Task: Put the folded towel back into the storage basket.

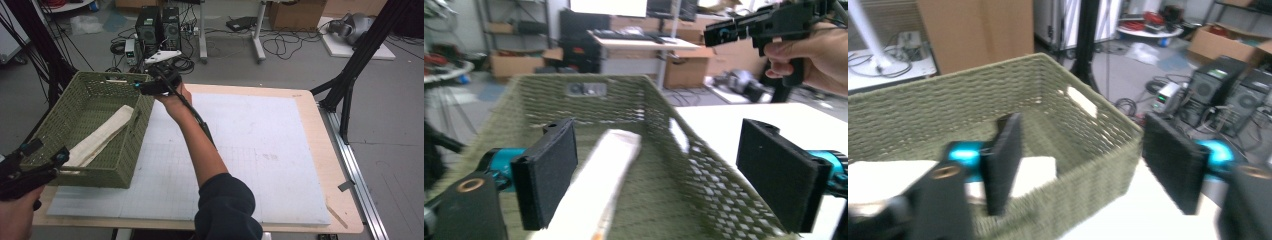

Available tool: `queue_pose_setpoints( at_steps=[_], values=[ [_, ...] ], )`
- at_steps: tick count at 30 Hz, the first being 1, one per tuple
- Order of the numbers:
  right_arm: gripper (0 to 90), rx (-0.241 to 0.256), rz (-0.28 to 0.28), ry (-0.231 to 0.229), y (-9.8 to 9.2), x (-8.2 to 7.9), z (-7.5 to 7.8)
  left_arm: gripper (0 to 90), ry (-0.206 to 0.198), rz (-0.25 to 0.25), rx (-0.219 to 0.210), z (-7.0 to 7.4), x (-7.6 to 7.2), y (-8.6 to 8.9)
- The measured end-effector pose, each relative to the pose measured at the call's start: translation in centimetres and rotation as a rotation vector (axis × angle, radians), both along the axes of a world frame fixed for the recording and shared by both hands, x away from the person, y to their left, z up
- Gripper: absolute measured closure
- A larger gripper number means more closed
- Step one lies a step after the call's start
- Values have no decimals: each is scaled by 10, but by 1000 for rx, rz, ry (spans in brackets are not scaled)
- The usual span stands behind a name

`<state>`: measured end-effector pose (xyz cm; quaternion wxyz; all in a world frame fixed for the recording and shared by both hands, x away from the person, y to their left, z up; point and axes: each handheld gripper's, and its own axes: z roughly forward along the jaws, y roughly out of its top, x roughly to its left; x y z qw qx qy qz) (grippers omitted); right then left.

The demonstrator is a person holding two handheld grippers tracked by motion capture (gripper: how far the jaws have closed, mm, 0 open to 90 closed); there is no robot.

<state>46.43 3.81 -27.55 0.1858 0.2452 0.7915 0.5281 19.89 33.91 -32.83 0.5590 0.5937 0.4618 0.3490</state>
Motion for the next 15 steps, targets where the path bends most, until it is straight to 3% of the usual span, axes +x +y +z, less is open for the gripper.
queue_pose_setpoints(
  at_steps=[2,6,9,15],
  values=[
    [240,27,5,26,-16,0,0,170,15,-39,-6,-2,4,-7],
    [201,18,-2,45,-47,-5,1,171,30,-100,-21,-2,13,-23],
    [193,18,-6,43,-75,-15,0,170,23,-156,-35,-1,19,-36],
    [187,-27,-25,21,-127,-40,-9,171,14,-274,-56,0,30,-70]
  ],
)
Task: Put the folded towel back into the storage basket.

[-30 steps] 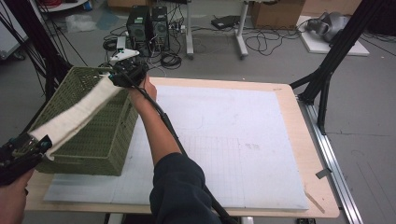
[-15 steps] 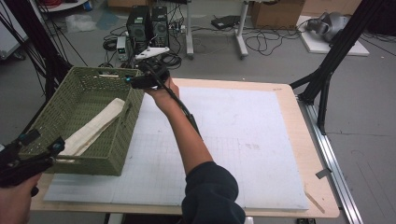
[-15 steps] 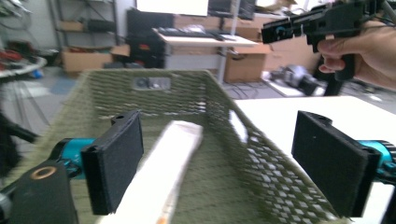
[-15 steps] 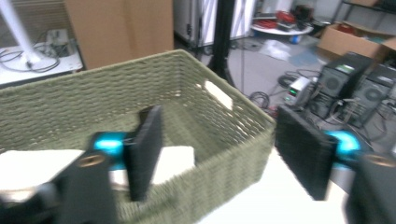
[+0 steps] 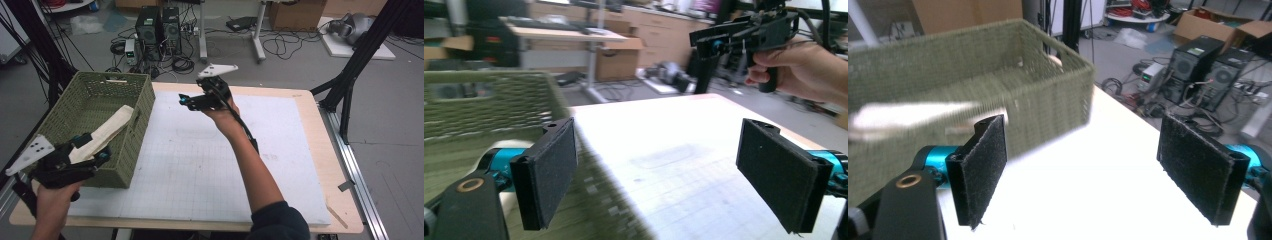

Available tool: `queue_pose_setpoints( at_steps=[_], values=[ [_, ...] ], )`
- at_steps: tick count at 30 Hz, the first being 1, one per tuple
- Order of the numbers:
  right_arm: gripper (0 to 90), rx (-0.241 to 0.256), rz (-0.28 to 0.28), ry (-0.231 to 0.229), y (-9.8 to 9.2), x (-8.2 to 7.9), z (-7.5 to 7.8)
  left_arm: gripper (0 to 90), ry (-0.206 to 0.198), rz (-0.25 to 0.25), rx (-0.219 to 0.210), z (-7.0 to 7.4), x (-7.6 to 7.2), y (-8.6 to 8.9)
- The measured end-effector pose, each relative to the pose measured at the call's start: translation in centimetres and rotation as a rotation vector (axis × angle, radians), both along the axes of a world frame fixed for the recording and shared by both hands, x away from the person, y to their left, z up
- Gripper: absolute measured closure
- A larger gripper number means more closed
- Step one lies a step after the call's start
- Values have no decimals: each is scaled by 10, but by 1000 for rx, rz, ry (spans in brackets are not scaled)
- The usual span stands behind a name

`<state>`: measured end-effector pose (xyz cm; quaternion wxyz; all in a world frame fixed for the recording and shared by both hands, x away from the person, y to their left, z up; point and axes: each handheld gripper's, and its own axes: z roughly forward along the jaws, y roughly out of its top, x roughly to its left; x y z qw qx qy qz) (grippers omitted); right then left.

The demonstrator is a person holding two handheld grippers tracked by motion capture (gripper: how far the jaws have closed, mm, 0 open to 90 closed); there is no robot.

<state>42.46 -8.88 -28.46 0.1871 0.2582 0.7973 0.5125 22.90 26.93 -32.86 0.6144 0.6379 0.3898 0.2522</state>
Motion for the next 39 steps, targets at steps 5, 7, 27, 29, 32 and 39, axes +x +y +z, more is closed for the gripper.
queue_pose_setpoints(
  at_steps=[5,7,27,29,32,39],
  values=[
    [187,-6,-27,-1,-44,-24,-8,171,-4,-93,2,-2,10,-32],
    [186,-15,-48,1,-59,-32,-11,172,-4,-122,6,-4,14,-43],
    [185,7,-158,-25,-161,-127,-56,179,24,-352,56,-44,43,-129],
    [184,8,-174,-23,-170,-140,-65,179,26,-360,58,-51,46,-135],
    [175,2,-235,-43,-182,-159,-77,183,20,-369,75,-60,48,-141],
    [168,8,-334,-57,-204,-187,-101,193,14,-368,90,-73,49,-144]
  ],
)
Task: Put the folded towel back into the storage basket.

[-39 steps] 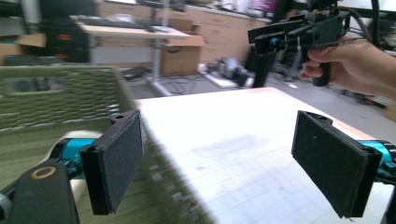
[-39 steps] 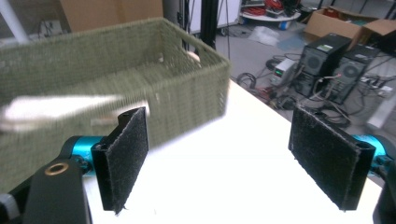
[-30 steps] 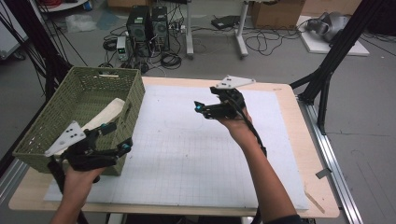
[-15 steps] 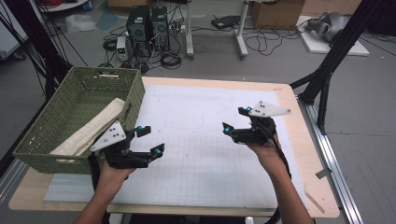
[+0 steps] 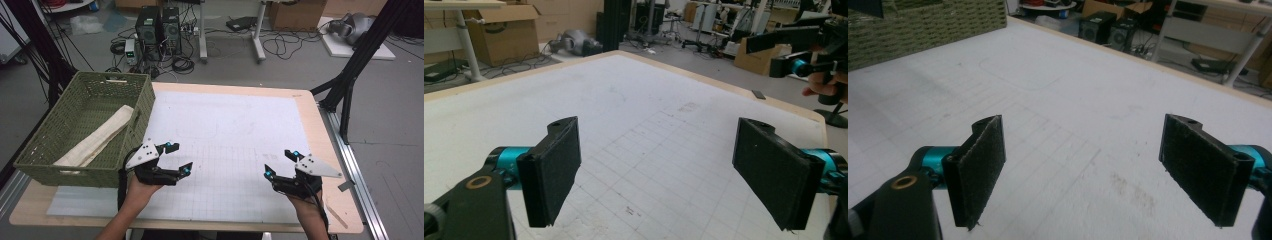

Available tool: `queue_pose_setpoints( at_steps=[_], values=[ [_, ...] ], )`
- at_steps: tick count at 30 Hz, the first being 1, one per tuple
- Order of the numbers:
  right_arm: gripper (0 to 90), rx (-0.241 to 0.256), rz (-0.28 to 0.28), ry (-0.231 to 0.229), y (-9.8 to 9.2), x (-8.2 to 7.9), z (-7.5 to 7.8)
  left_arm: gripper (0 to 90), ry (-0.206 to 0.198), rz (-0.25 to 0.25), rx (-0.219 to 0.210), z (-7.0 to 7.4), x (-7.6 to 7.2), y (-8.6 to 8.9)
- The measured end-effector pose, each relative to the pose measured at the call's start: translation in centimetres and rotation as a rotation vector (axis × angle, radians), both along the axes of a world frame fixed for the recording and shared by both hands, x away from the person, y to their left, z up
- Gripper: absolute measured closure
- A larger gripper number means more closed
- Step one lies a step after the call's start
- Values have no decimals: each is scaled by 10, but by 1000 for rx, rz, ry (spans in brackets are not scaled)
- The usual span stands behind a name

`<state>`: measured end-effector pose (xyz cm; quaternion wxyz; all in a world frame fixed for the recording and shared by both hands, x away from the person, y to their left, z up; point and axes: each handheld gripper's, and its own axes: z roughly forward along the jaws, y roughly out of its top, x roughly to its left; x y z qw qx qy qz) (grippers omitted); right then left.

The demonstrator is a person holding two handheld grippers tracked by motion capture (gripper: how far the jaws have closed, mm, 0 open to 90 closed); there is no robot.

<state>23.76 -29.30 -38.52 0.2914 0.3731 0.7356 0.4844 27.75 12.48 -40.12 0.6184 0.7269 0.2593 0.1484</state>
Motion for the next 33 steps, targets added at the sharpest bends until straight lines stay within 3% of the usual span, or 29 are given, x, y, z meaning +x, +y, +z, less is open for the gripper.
queue_pose_setpoints(
  at_steps=[9,33],
  values=[
    [165,6,-2,21,-8,-12,-11,187,0,11,27,-8,-8,-1],
    [165,-15,-24,35,-9,-8,-19,187,18,41,10,-10,-7,5]
  ],
)
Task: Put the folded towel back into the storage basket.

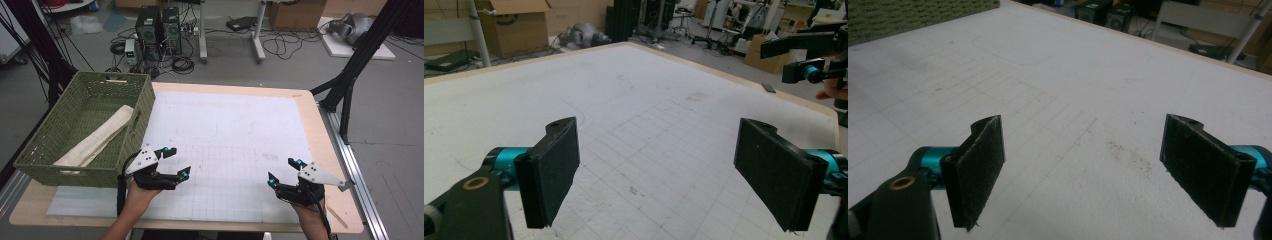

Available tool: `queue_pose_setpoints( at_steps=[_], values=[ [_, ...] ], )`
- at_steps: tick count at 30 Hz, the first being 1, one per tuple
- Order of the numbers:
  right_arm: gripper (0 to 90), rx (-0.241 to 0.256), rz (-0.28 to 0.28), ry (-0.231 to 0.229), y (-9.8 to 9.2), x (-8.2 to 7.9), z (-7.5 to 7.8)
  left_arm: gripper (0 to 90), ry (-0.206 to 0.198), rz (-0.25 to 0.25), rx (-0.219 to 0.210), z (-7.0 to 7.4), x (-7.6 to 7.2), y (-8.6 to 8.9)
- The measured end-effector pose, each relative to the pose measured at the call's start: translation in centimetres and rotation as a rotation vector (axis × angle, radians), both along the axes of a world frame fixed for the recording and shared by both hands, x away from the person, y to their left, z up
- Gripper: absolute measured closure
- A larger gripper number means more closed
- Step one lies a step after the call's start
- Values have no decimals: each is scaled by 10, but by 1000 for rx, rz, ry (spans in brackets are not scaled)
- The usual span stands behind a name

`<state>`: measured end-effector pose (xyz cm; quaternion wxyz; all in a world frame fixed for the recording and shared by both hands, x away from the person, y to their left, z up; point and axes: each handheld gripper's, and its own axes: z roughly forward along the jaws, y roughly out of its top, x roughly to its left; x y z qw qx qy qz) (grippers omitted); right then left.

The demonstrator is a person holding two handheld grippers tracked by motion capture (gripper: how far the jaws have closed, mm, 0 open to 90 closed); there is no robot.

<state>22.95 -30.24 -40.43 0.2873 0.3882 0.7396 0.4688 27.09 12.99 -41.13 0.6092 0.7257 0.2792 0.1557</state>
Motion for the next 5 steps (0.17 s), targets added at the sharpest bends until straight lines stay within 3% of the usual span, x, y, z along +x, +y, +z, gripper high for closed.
queue_pose_setpoints(
  at_steps=[5],
  values=[
    [165,-7,4,6,0,1,-2,188,3,2,-1,-1,1,0]
  ],
)
